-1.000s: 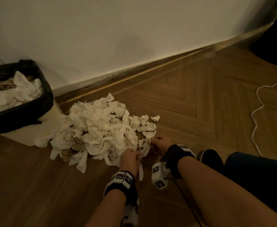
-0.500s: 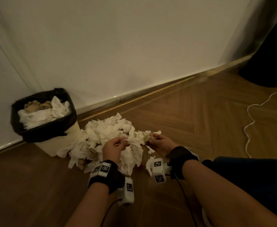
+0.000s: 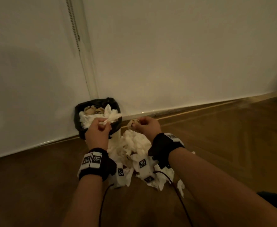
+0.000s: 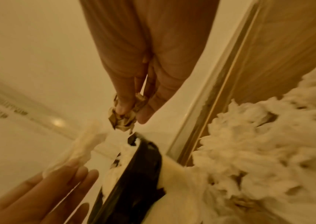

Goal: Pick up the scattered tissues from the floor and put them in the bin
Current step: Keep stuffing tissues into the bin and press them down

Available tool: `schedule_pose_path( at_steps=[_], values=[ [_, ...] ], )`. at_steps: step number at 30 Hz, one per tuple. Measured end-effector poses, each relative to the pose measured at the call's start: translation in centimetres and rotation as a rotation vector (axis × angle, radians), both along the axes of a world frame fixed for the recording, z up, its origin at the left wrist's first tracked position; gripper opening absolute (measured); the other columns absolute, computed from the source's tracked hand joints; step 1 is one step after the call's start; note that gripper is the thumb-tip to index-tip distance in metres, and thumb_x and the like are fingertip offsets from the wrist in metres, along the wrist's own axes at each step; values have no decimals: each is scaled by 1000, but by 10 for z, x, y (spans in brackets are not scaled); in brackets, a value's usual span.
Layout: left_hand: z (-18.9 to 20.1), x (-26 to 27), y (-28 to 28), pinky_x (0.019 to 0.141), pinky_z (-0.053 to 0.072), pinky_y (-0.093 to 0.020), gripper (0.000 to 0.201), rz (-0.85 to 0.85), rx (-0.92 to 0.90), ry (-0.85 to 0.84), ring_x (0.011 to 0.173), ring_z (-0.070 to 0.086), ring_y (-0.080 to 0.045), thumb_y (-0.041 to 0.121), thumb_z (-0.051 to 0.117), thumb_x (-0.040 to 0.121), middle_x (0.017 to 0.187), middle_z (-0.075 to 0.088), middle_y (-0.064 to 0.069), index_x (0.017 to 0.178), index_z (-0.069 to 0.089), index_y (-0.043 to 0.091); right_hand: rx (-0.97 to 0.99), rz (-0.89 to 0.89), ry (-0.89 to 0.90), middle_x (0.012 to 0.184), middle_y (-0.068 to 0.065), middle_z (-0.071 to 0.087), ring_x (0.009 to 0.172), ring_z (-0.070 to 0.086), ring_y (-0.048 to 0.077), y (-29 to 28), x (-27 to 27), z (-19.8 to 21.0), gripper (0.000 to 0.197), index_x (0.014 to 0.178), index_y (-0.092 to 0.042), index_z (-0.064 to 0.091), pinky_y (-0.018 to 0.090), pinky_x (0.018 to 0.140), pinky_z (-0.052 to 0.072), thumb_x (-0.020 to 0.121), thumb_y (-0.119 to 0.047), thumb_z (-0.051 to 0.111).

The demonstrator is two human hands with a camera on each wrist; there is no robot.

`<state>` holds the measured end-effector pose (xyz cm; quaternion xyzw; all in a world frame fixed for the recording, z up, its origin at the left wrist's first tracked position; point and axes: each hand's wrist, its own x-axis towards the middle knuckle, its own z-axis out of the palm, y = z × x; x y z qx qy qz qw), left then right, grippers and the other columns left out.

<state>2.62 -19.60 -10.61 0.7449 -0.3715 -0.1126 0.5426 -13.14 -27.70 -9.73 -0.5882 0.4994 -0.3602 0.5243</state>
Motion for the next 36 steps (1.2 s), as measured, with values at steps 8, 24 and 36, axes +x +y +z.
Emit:
schedule_pose_path(
  at_steps=[8, 24, 36],
  values=[
    [-11, 65, -4, 76, 46, -27, 25, 110, 105, -231, 86, 63, -24, 24, 53, 93, 94, 69, -11, 110, 67, 13, -352, 70, 265, 89, 0, 61, 77, 52, 12, -16, 104, 12, 24, 96, -12, 59, 15, 58, 36, 77, -17, 73],
    [-30, 50, -45, 109, 22, -47, 39, -122, 629, -499, 119, 43, -25, 31, 26, 99, 127, 44, -7, 117, 57, 17, -676, 625, 1056, 132, 15, 44, 100, 47, 26, -34, 129, -17, 32, 124, -6, 53, 36, 86, 43, 96, -17, 41],
    [-44, -4, -24, 100, 27, -45, 25, 55, 206, -514, 119, 40, -27, 24, 42, 94, 122, 49, -7, 113, 58, 19, -609, 438, 739, 123, 10, 55, 116, 49, 27, -47, 64, -1, 39, 122, -14, 58, 39, 100, 39, 87, -4, 44]
  ],
)
